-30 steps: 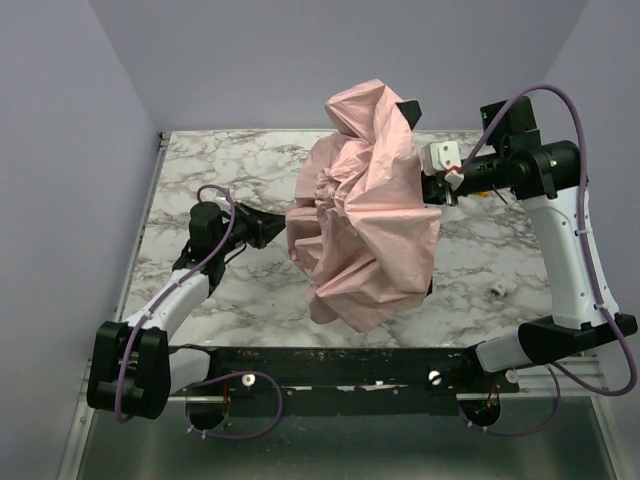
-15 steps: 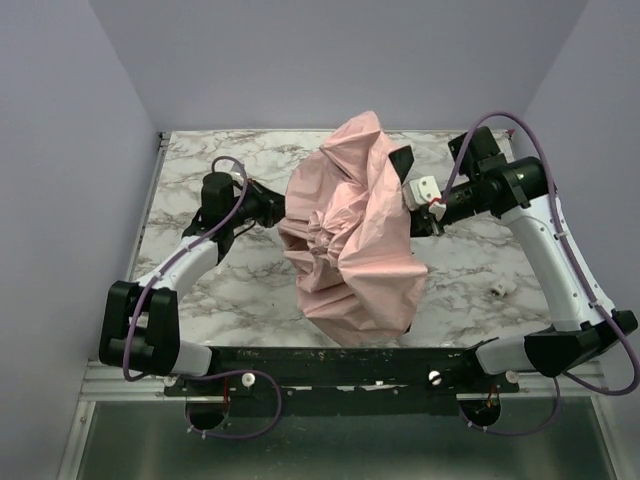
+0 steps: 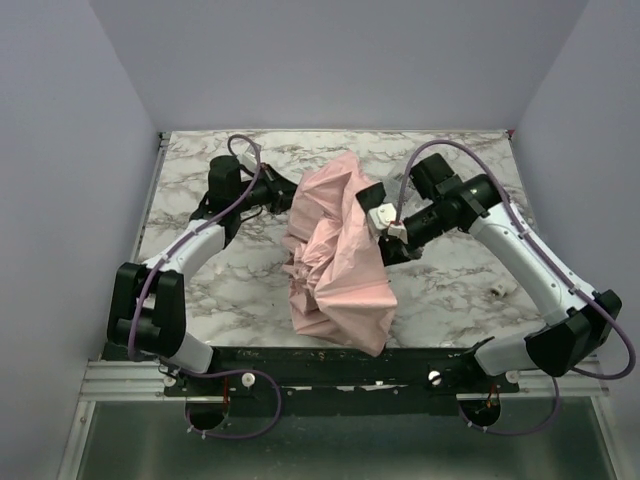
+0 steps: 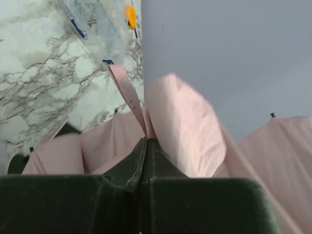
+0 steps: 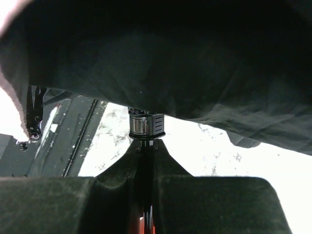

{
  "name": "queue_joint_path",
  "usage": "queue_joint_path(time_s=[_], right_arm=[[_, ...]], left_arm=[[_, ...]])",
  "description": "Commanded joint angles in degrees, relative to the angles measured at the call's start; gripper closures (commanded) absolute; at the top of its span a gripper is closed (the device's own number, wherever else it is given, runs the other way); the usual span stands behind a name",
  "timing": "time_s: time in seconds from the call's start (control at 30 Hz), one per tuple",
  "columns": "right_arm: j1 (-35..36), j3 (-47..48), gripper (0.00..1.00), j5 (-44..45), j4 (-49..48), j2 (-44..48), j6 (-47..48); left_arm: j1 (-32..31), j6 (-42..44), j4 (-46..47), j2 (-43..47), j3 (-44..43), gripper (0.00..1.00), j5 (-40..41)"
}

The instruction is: Put away the umbrella

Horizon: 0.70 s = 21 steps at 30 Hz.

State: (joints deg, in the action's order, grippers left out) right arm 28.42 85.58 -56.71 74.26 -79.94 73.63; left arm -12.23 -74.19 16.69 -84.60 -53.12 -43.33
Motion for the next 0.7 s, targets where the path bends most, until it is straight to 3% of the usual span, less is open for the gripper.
queue_joint_path(time_s=[0.0,0.2,0.37,0.47,0.67], right_arm=[[5.13,-1.87,1.0,2.57,-7.32,-1.22,-6.27],[6.0,-7.1,1.0,5.6,-12.5,-3.96,-10.92],[8.24,-14.2,1.0,12.3,-17.29,-4.89,-11.56],[9.28,-16.3,1.0,17.93,-19.95,-5.16,-11.65],[9.27,-13.64,1.0,18.47,-17.34,-11.88,-10.02]], left_arm=[[-2.23,5.42,4.12,-3.91,-3.91,1.0,-6.42],[-2.54,10.0,10.97,-5.34,-3.21,1.0,-7.38],[-2.62,7.32,18.83,-7.91,-2.92,1.0,-9.15],[-2.63,9.25,17.09,-9.24,-4.59,1.0,-8.75],[-2.76,14.76,10.48,-12.97,-10.76,1.0,-6.84]])
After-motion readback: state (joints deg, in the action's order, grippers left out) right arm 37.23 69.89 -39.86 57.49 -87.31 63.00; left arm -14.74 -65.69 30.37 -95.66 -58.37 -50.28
